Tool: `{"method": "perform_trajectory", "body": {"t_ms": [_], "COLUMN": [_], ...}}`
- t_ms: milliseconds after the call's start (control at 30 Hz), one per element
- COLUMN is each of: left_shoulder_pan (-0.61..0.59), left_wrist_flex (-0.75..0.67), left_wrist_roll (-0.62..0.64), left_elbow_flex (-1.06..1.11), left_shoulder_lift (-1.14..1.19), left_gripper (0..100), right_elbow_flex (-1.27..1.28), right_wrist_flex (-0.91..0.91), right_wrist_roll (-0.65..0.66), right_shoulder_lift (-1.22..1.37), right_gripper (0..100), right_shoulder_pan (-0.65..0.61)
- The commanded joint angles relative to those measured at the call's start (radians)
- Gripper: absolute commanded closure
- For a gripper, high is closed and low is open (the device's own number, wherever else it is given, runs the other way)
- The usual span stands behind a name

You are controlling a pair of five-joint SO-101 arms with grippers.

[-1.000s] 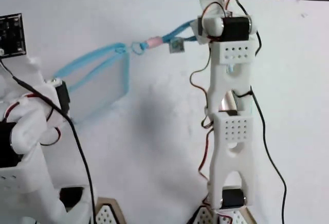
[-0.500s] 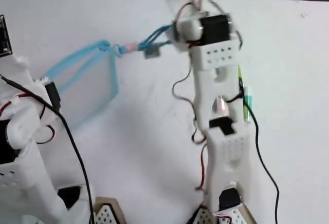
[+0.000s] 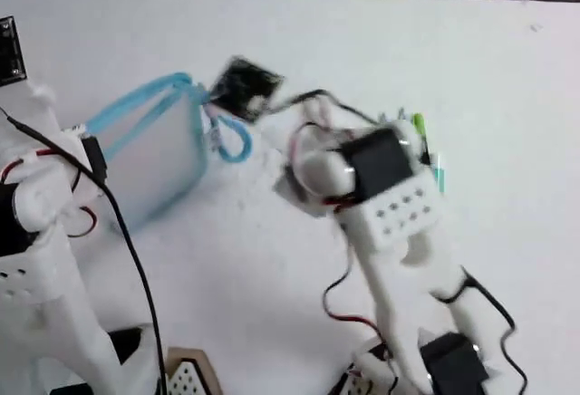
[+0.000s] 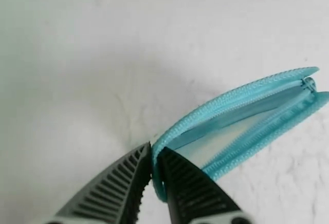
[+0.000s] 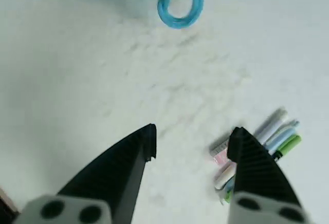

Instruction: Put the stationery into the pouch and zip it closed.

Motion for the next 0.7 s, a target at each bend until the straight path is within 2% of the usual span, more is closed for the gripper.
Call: {"method": "perform_trajectory", "body": {"t_ms": [0,133,233,433,600,667], "left_shoulder_pan": [-0.007,-0.007,-0.007,-0.005,-0.007,-0.007], "left_wrist_flex": [-0.014,-0.012,-0.012,0.0,0.002,0.002], "left_wrist_roll": [0.009,0.009,0.009,0.008,0.008,0.008], "left_elbow_flex": [-0.012,-0.012,-0.005,-0.012,-0.012,-0.012], "left_shoulder_lift": [0.005,0.002,0.002,0.002,0.001,0.001], "left_gripper": [98,98,98,98,98,98], "right_elbow_flex": [0.034,0.035,0.035,0.035,0.034,0.034], "right_wrist_flex": [-0.033,-0.073,-0.128,-0.236,-0.366,-0.407], "right_wrist_roll": [-0.018,-0.012,-0.012,-0.021,-0.021,-0.021], "right_shoulder_lift": [-0.004,0.165,0.323,0.582,0.711,0.736], "right_gripper": [76.2,76.4,76.5,76.8,89.6,91.3], "right_shoulder_pan": [0.223,0.421,0.486,0.453,0.426,0.43]}}
